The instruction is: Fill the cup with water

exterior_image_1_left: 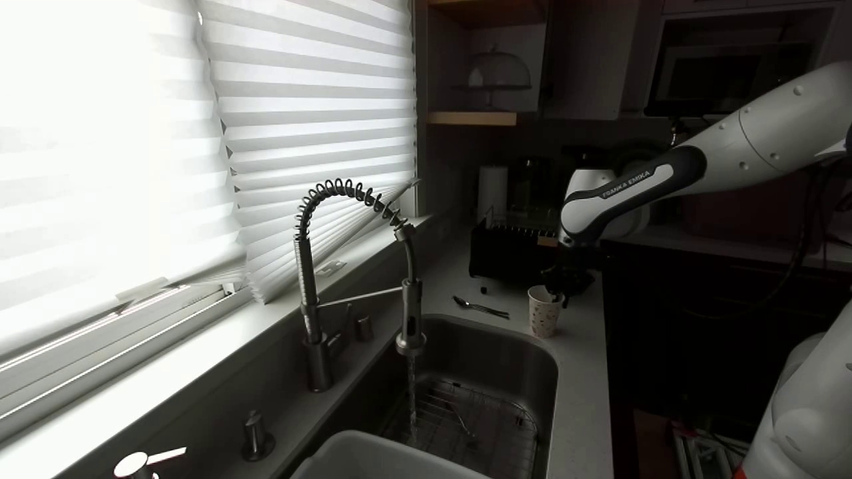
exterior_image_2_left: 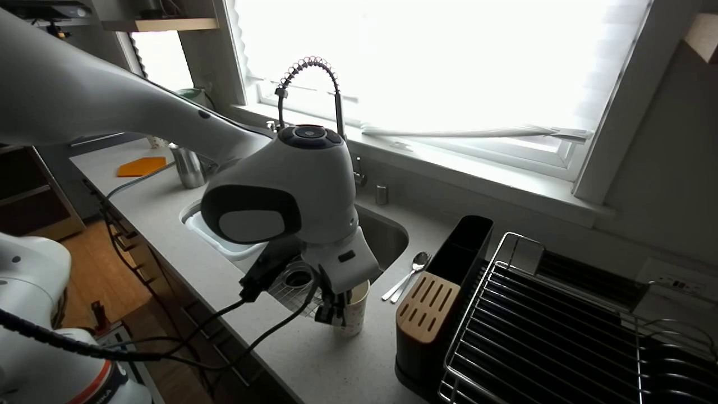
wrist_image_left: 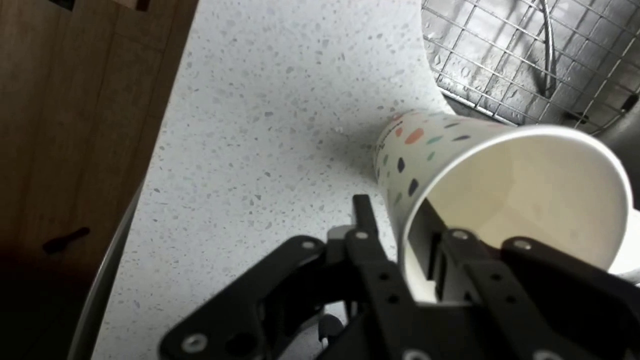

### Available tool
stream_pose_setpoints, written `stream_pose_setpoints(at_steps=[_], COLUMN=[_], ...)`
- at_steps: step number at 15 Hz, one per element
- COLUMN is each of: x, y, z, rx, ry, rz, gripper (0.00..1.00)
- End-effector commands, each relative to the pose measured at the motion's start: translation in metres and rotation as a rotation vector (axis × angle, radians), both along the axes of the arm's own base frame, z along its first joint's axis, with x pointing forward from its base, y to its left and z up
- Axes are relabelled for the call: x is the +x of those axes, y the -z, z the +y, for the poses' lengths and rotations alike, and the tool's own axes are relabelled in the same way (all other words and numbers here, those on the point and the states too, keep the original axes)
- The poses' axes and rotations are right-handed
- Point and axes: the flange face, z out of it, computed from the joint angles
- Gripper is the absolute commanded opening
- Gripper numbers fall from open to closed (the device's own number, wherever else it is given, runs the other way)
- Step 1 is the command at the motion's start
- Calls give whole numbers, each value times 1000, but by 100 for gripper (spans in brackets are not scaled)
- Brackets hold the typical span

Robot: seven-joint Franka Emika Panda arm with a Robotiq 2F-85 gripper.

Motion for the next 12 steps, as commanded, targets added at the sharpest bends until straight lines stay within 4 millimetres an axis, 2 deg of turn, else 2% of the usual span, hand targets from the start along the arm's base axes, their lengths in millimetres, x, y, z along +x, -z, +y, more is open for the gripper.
stream_pose_setpoints(at_steps=[1,7,12], x=[-5,-9,-12], y=[-17,-79,-137], z=[-4,9,38], rx=[-31,-108,-181], ry=[14,-35,-121], rz=[-1,-58,-73], gripper=[57,100,100])
